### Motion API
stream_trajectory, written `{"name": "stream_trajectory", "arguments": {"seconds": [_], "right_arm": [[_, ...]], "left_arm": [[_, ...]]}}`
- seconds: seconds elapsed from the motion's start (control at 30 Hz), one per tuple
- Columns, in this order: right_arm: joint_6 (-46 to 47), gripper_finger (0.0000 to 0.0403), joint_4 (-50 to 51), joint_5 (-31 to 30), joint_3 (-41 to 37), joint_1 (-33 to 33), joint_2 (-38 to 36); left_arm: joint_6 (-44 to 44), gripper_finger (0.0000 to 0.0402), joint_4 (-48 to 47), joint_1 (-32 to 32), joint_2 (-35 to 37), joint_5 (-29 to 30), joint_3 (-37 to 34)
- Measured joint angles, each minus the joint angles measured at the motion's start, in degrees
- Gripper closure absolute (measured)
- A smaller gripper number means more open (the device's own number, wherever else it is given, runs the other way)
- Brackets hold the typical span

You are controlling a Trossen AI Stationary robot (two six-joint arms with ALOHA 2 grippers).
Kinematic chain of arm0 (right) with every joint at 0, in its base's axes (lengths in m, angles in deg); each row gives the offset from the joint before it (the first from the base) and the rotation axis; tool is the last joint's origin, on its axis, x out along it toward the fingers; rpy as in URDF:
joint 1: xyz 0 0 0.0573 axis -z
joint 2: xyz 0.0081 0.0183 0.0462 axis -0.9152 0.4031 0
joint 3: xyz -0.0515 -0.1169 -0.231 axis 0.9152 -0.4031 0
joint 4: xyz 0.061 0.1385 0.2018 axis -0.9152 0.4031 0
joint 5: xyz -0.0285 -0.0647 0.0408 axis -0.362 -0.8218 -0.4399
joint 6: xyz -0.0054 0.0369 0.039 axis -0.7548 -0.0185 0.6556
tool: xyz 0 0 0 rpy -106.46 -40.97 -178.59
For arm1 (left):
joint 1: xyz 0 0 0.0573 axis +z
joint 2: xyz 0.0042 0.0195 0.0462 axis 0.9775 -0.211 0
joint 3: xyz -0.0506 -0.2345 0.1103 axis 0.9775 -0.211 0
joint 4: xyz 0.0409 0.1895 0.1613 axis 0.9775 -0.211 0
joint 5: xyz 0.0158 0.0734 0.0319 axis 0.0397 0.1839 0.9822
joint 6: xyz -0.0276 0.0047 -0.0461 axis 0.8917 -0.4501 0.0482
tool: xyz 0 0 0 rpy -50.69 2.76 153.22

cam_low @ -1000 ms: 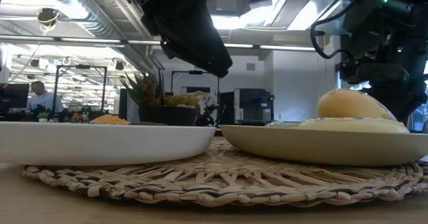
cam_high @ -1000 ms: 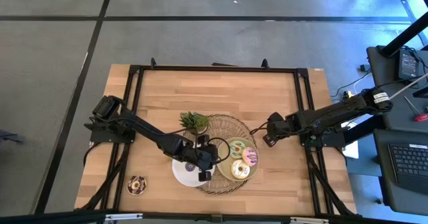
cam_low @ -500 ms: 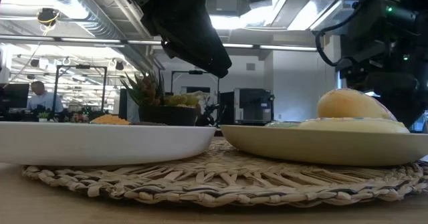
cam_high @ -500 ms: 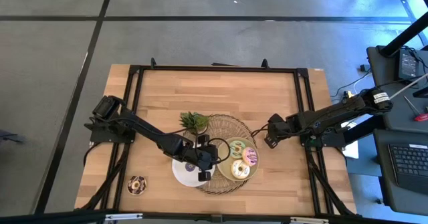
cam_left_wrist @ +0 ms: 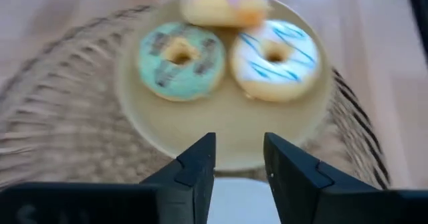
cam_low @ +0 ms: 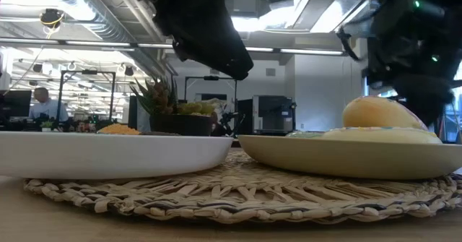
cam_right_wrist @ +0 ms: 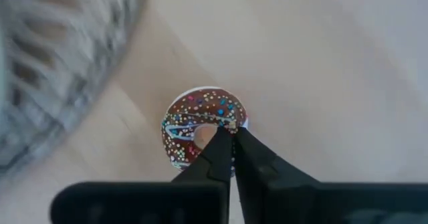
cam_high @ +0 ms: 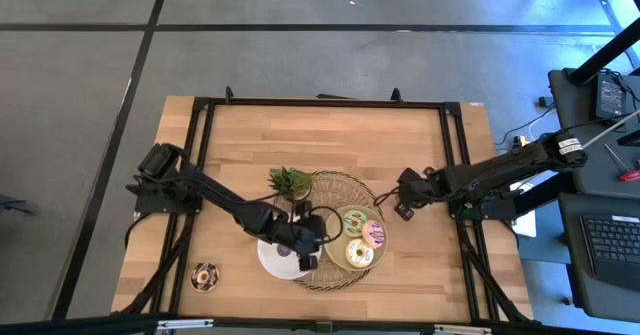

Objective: Pick & Place donuts
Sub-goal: Put the small brown donut on the white plate

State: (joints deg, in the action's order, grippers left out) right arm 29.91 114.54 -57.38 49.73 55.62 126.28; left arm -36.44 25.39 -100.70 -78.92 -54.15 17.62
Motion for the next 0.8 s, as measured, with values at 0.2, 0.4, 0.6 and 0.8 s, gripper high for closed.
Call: {"name": "stream_trajectory", "arguments": {"seconds": [0.2, 0.4, 0.6, 0.8], "right_arm": [[-10.2, 0.039, -0.7, -9.9, 7.4, 0.0, 0.0], [-23.2, 0.0389, -14.0, -14.8, 12.6, 0.0, 0.0], [-30.7, 0.0388, -26.7, -14.3, 12.0, 0.0, 1.6], [-32.8, 0.0387, -31.6, -14.2, 12.0, 0.0, 4.3]], "left_arm": [[8.0, 0.0288, 1.2, 2.0, 0.0, 10.2, 0.0], [12.5, 0.0294, 4.7, 6.1, 0.0, 15.8, 0.0], [6.4, 0.0301, 17.7, 9.2, 0.0, 14.4, 0.0], [3.6, 0.0304, 22.4, 11.1, 0.0, 14.0, 0.0]]}}
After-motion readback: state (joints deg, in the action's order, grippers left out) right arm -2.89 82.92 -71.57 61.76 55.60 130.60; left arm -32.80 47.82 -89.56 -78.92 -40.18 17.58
